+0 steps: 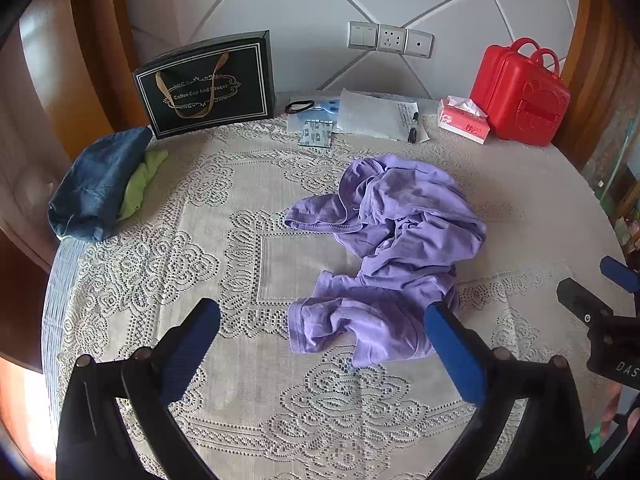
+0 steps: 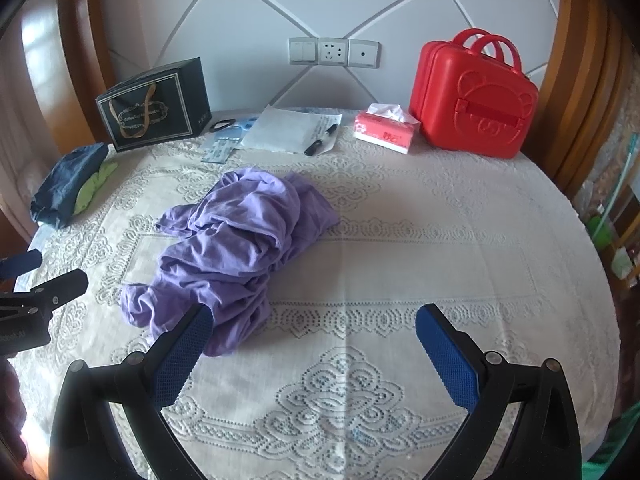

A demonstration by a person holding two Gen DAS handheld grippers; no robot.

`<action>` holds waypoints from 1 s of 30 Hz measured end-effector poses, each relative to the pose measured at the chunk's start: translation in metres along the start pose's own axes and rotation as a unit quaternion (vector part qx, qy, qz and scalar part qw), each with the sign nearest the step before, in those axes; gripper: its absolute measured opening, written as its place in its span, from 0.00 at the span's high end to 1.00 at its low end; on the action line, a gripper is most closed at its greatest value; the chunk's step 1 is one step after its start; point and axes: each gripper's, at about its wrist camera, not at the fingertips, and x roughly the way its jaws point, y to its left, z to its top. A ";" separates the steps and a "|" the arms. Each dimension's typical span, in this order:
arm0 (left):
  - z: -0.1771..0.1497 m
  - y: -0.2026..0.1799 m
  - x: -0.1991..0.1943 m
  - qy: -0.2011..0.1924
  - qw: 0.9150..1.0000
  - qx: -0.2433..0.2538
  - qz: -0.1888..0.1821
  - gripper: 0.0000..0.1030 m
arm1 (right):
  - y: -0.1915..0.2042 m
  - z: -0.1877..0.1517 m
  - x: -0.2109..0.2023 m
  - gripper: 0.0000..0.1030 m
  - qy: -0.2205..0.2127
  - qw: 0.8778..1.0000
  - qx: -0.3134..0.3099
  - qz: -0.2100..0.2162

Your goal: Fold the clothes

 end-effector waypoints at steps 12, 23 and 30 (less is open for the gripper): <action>0.006 0.010 0.036 0.022 1.000 -0.004 -0.011 0.00 | -0.002 0.007 0.025 0.00 0.025 1.000 0.006 -0.001; 0.029 0.013 0.110 0.062 0.997 0.004 -0.053 0.01 | -0.015 0.013 0.091 0.31 0.087 0.995 0.030 0.049; 0.010 -0.018 0.143 0.106 0.989 0.066 -0.083 0.53 | -0.017 0.038 0.100 0.31 0.076 0.994 0.031 0.071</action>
